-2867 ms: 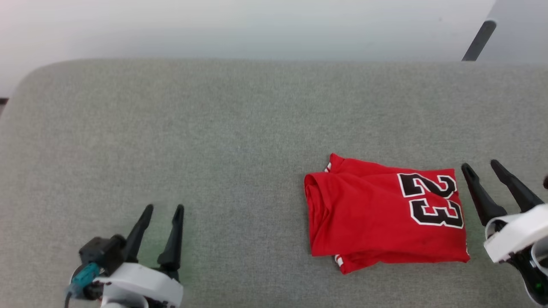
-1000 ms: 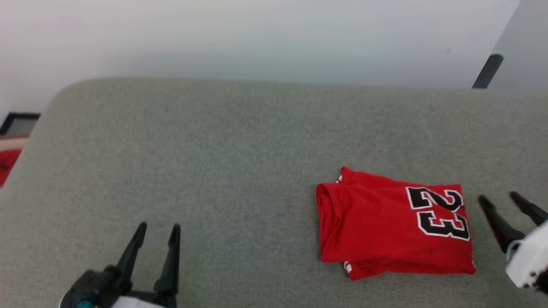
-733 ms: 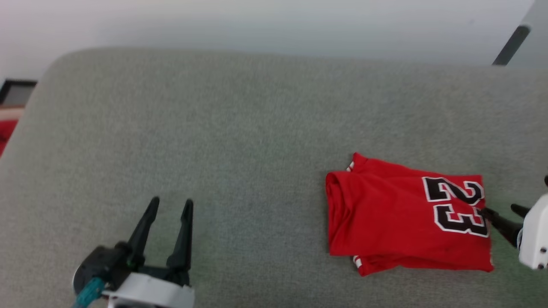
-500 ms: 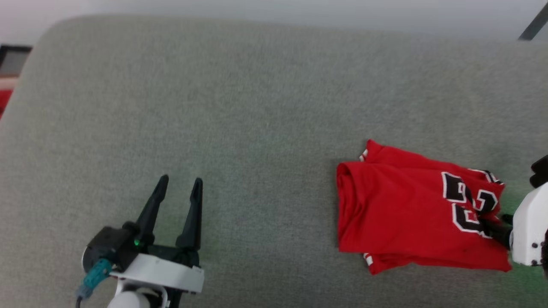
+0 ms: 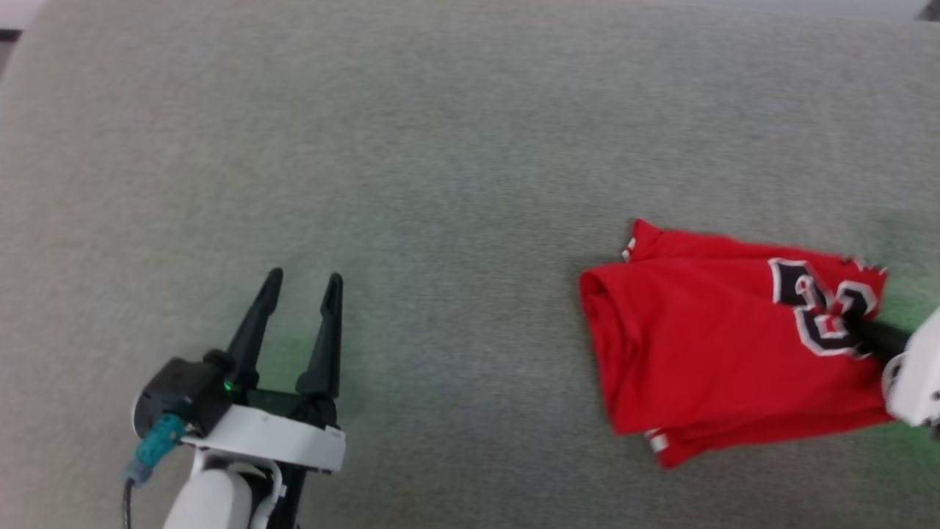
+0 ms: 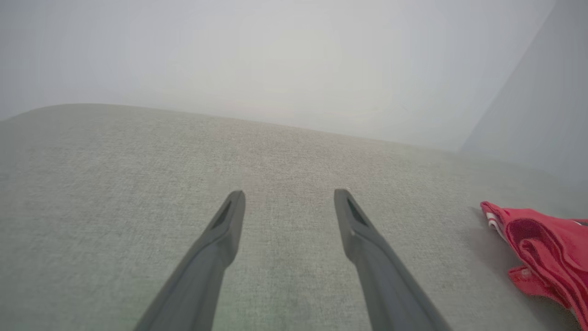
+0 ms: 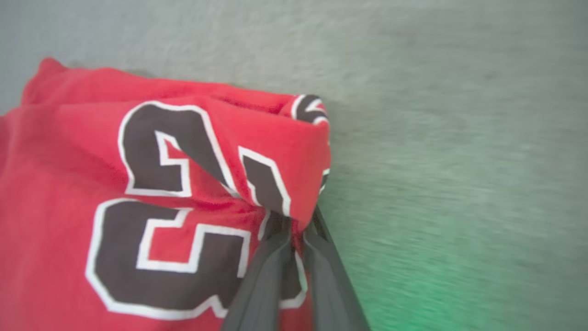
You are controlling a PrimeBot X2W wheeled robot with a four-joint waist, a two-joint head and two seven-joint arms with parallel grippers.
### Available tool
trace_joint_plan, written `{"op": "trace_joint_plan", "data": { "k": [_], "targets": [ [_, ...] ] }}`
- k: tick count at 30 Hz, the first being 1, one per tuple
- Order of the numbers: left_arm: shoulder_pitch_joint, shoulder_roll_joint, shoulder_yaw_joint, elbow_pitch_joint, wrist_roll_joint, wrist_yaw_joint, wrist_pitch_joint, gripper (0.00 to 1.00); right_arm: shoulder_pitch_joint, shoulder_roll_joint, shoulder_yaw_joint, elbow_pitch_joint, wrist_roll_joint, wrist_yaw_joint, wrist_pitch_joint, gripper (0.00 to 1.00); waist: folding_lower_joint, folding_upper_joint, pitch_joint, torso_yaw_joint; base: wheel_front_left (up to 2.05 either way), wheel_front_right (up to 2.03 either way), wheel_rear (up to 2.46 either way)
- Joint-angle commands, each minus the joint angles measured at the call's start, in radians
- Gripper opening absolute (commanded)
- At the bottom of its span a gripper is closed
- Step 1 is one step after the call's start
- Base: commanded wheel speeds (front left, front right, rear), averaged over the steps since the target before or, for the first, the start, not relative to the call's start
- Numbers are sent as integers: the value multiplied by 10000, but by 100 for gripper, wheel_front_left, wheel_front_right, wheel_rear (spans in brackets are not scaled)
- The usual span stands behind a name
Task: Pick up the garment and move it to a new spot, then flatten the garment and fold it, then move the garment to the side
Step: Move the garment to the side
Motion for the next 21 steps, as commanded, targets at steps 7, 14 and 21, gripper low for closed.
{"op": "trace_joint_plan", "data": {
  "k": [7,14,21],
  "targets": [
    [-772,147,142,-211,266,-26,8,100,-190,-816,-1700,401,170,-58,-861,0,0,-1,278,-1335,0,0,0],
    [-2025,713,-531,-134,790,-26,9,100,-1020,-1569,-2246,1557,51,-55,-1804,0,0,-1,759,-2127,0,0,0],
    [-3556,1279,-1310,195,1289,-23,9,100,-2248,-2208,-1330,2797,-463,-58,-2771,0,0,-1,1309,-2418,0,0,0]
  ]
}}
